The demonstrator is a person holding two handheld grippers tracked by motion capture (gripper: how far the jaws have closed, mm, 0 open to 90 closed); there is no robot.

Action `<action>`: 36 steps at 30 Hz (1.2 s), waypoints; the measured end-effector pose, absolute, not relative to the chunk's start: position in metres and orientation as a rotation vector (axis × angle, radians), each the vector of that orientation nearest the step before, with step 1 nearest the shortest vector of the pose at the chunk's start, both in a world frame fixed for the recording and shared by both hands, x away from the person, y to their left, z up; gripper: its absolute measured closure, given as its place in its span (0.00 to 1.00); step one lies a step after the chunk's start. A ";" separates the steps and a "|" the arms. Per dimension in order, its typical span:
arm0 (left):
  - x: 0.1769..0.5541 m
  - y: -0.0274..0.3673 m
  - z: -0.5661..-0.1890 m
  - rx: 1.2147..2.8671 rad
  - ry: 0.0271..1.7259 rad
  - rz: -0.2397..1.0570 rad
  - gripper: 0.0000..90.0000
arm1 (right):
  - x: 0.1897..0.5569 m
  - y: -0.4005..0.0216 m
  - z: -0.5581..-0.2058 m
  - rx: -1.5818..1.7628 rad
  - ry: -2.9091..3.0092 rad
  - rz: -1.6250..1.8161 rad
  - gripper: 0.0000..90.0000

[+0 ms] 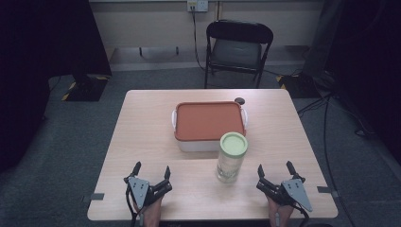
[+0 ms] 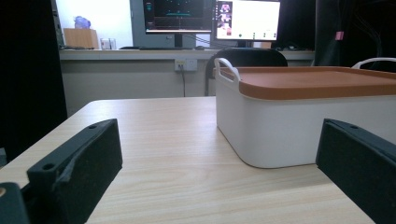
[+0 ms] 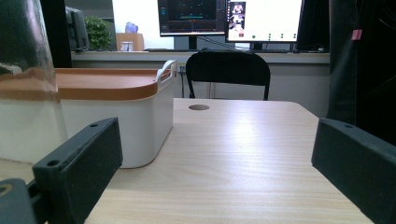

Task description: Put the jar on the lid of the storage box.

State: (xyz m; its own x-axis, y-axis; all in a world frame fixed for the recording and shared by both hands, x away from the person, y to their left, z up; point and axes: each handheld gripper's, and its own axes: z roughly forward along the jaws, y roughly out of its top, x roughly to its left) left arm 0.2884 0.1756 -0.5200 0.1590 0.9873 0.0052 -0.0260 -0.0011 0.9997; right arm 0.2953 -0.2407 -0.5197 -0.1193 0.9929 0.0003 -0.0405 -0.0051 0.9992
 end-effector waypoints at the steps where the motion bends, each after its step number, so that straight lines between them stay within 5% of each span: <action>1: 0.289 0.176 -0.520 1.261 1.074 1.101 0.00 | 0.295 -0.241 -0.520 1.123 1.264 1.316 0.01; 36: 0.285 0.164 -0.500 1.273 1.036 1.012 0.00 | 0.294 -0.240 -0.520 1.124 1.260 1.313 0.01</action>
State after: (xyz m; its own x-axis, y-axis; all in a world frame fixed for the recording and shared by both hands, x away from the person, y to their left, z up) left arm 0.2852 0.1640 -0.5004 0.2382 0.9706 -0.0355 -0.0124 0.0396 0.9991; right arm 0.2938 -0.2400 -0.5198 -0.1134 0.9936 -0.0006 -0.0409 -0.0041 0.9992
